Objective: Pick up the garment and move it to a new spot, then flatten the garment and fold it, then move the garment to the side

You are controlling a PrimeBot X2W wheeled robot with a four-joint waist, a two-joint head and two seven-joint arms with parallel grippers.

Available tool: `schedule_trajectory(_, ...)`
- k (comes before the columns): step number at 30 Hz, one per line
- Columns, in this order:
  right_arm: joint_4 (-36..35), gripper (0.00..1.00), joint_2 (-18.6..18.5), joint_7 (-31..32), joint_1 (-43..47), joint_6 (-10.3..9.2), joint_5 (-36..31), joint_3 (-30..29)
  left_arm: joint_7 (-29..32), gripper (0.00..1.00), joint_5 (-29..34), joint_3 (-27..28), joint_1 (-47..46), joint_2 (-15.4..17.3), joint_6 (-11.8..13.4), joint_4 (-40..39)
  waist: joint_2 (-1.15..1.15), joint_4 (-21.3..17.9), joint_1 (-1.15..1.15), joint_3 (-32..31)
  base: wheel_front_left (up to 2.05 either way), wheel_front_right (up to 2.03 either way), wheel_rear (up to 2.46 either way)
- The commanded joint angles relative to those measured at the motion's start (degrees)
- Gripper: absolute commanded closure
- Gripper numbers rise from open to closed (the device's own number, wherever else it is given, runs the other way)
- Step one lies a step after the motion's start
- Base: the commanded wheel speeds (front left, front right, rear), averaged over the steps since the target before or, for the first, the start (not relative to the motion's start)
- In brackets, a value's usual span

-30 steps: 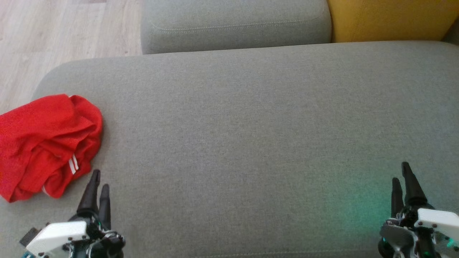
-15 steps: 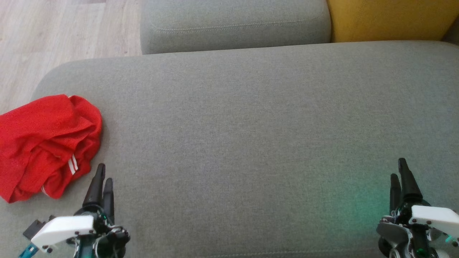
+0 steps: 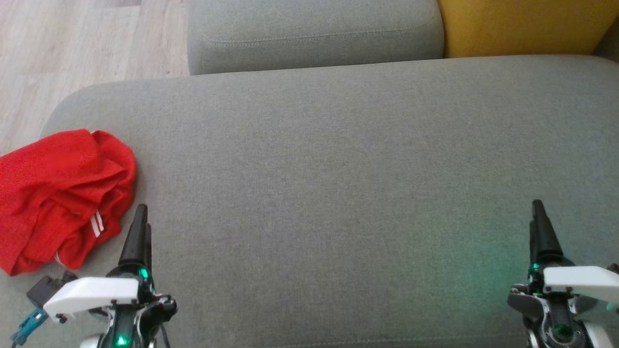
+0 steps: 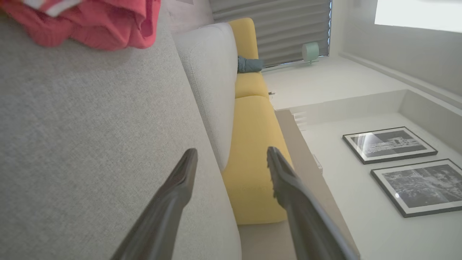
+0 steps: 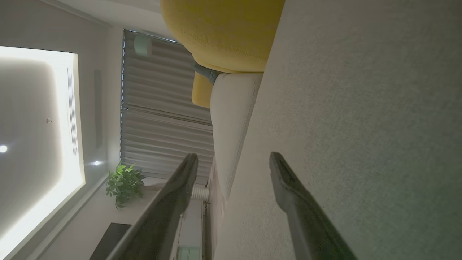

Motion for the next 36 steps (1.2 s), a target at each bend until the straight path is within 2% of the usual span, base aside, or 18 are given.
schedule_trajectory(1,-2.46,0.0,-1.39,-0.78,-3.19,-0.01,-2.32,1.06,-0.63,0.0,2.34,-0.03,-3.64,1.21,-0.18,-2.59,0.0,-0.12,0.0,-0.05,0.0,0.0,0.0)
schedule_trajectory(13,-4.72,0.0,-1.79,-1.51,-3.75,-0.02,-13.98,1.95,-2.8,0.0,14.34,-0.76,-3.87,1.54,-0.22,-4.55,0.0,-0.65,0.0,-0.4,0.0,0.0,0.0)
schedule_trajectory(36,-7.77,0.0,-2.33,-2.47,-4.1,-0.03,-31.46,4.26,-6.49,0.0,33.8,-0.57,-4.5,1.46,-0.3,-6.46,0.0,-1.49,0.0,-0.21,0.0,0.0,0.0)
